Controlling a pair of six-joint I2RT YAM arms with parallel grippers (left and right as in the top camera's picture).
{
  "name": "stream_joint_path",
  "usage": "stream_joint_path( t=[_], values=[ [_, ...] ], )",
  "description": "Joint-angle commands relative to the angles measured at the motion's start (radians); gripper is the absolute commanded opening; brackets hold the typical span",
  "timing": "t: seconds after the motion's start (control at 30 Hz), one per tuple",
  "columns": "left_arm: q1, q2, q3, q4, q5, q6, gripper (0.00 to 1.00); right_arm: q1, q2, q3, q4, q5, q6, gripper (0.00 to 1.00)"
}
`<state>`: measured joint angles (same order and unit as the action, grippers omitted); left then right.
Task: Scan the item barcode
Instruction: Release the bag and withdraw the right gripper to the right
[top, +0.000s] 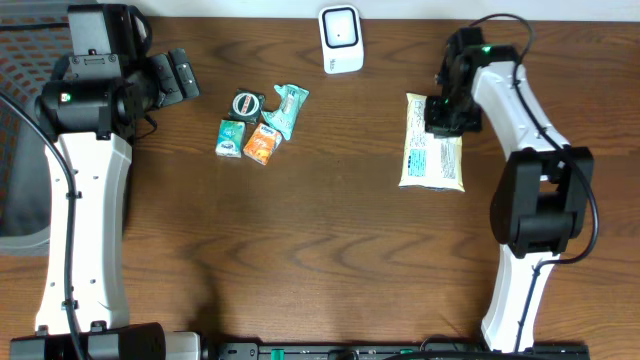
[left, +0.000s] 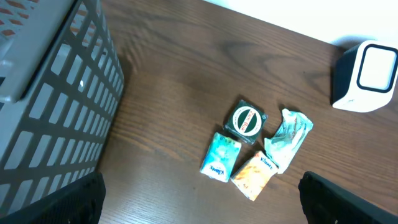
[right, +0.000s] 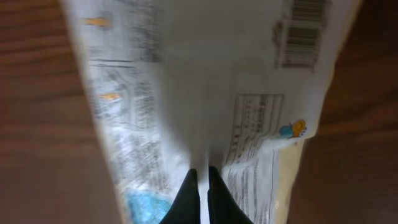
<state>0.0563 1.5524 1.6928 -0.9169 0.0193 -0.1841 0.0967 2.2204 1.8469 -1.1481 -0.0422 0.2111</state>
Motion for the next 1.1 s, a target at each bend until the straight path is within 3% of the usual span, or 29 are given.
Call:
stream_joint_path(
  t=[0.0,0.2,0.37,0.43,0.47,0.5,0.53,0.63,0.9,1.07],
  values=[
    [0.000,0.006,-0.004,-0.002,-0.013,-0.009,0.98,0.008,-0.015,-0.091,0.058,0.141,0.074,0.01],
    [0.000,0.006,-0.004,-0.003,-0.013,-0.009,0.98,0.008,-0.015,-0.220,0.211,0.141,0.089,0.02],
    [0.000,0.006,-0.004,-0.002,-0.013,-0.009,0.98,0.001,-0.034,-0.073,0.079,0.141,0.087,0.15],
    [0.000,0.006,-0.004,-0.003,-0.013,-0.009,0.98,-0.006,-0.039,-0.008,0.024,0.141,0.080,0.24],
    [0.000,0.006,-0.004,-0.003,-0.013,-0.009,0.98,-0.011,-0.042,0.015,0.005,0.141,0.080,0.35],
    [0.000,0.006,-0.004,-0.003,-0.013,-0.009,0.98,-0.022,-0.044,0.047,-0.020,0.141,0.080,0.75],
    [0.000,0.006,-0.004,-0.003,-0.013,-0.008,0.98,-0.030,-0.044,0.055,-0.027,0.140,0.080,0.91],
    [0.000,0.006,-0.004,-0.002,-0.013,-0.009,0.98,-0.058,-0.042,0.052,-0.050,0.124,0.080,0.99],
    [0.000,0.006,-0.004,-0.003,-0.013,-0.008,0.98,-0.148,-0.042,-0.060,-0.032,-0.017,0.002,0.99],
    [0.000,0.006,-0.004,-0.003,-0.013,-0.009,0.98,-0.233,-0.042,-0.244,0.152,-0.444,-0.142,0.99]
  ],
)
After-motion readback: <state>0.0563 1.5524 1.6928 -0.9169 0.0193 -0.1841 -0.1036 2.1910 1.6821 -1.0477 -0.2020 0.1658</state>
